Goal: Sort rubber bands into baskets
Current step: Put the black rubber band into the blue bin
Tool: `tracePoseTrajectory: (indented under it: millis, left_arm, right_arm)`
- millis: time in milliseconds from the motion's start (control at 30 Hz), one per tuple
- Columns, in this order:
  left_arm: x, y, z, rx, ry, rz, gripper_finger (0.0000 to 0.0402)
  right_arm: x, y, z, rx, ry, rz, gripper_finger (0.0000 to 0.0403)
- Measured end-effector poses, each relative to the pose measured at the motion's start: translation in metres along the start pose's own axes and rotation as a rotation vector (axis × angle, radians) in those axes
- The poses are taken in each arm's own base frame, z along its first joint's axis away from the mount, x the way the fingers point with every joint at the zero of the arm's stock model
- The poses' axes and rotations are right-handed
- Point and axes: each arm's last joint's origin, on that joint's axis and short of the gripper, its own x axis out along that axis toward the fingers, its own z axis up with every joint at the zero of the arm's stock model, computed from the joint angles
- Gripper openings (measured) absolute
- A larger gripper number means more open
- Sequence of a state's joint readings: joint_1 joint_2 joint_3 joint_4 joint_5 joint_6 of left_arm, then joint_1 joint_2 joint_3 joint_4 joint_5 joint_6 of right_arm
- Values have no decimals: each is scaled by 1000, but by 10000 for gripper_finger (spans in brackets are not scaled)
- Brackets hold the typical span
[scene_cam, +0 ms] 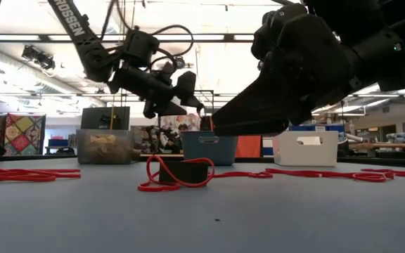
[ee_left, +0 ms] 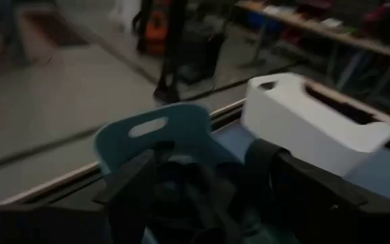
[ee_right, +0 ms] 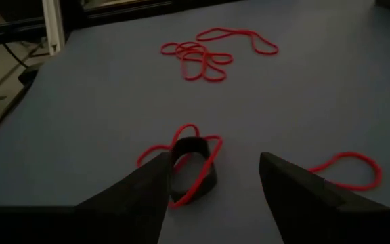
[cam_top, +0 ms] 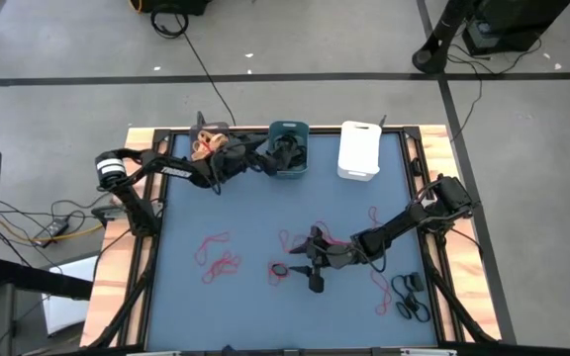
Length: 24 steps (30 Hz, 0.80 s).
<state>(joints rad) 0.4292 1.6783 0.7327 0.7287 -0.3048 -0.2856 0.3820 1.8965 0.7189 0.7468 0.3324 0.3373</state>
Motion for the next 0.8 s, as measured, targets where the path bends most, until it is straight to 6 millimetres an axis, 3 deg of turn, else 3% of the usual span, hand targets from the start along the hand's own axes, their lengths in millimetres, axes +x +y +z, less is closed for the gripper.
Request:
tracePoseTrajectory:
  millis: [267,467,633,800]
  left_arm:
    - [14,-2,14,71,345,90,288]
    - [16,-11,28,136,393,-1,287]
    - [-2,-29,31,194,383,-151,287]
    - [-35,-42,9,215,342,-235,283]
  right_arm:
    - [0,1,0,11,9,27,236]
    - [0,1,0,12,15,41,236]
    - [3,-7,1,72,23,30,233]
    - [5,-7,5,73,18,42,223]
